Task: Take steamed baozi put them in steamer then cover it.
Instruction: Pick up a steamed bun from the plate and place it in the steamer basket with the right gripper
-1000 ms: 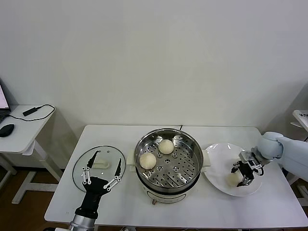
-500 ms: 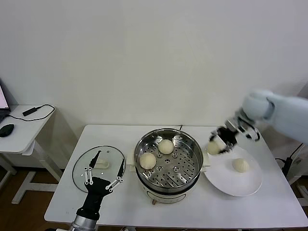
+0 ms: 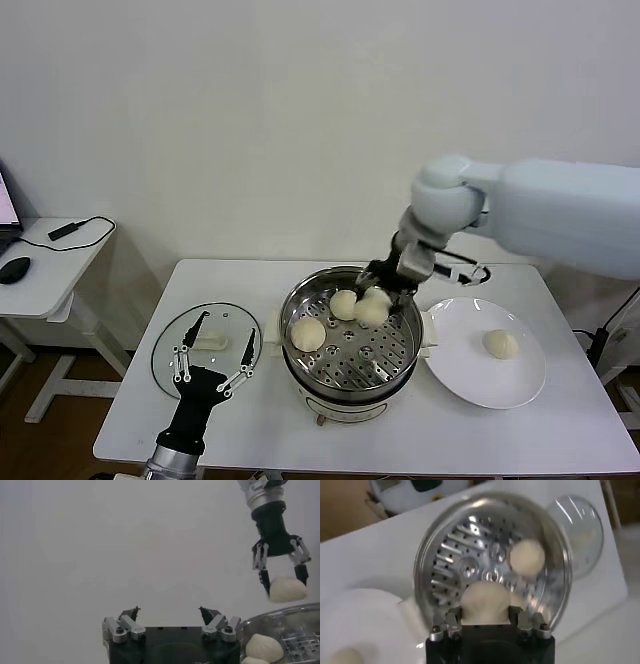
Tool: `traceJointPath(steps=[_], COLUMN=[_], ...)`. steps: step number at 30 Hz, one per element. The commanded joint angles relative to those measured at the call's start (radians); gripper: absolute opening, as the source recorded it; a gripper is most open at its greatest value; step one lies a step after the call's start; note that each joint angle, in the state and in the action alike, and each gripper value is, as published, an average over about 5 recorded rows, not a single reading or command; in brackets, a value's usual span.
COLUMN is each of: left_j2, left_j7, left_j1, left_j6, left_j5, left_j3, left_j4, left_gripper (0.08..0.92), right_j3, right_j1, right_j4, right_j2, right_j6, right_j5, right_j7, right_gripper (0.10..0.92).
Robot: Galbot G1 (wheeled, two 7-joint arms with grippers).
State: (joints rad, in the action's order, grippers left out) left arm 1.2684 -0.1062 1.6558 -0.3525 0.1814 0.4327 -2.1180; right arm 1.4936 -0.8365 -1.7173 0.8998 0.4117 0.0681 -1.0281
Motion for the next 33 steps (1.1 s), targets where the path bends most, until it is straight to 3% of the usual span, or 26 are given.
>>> traceJointPath(steps=[1,17,33], left_j2=[-0.002,0.001,0.001], left_j7=[0.0,0.0,0.0], left_j1=[-0.005,-0.012,-0.018], left_j6=[-0.004,-0.003,-0.016], left_j5=[-0.004,-0.011,-0.013], left_j3=[0.0,0.004,0.006], left_j4=[0.012,0.026,0.041], left_gripper=[0.823,0.823,0.823], right_j3=[-0.018,-0.072,-0.066], right_j1=[0.072,0.228,0.233], right_j4=[-0.089,-0.034,-0.024], right_j2=[0.059,0.066,0.092], right_j6=[0.157,0.228,0.207], right_j5=[-0.208,-0.324,-0.315], right_j7=[0.056,0.048,0.011], right_gripper=[0.644,0.642,0.712])
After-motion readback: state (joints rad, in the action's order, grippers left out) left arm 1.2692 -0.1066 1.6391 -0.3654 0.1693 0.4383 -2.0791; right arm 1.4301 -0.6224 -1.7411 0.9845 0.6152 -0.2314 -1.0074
